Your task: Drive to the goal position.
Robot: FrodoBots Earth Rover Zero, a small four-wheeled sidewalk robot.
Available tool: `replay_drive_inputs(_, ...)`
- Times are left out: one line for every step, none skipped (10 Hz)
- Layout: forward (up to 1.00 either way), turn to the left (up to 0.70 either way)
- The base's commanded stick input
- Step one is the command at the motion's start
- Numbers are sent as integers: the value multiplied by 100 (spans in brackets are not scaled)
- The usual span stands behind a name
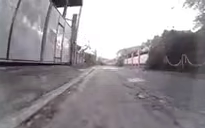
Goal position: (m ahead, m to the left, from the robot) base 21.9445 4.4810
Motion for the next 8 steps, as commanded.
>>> replay_drive_inputs(100,0)
replay_drive_inputs(100,0)
replay_drive_inputs(100,0)
replay_drive_inputs(100,0)
replay_drive_inputs(100,0)
replay_drive_inputs(100,0)
replay_drive_inputs(100,0)
replay_drive_inputs(100,0)
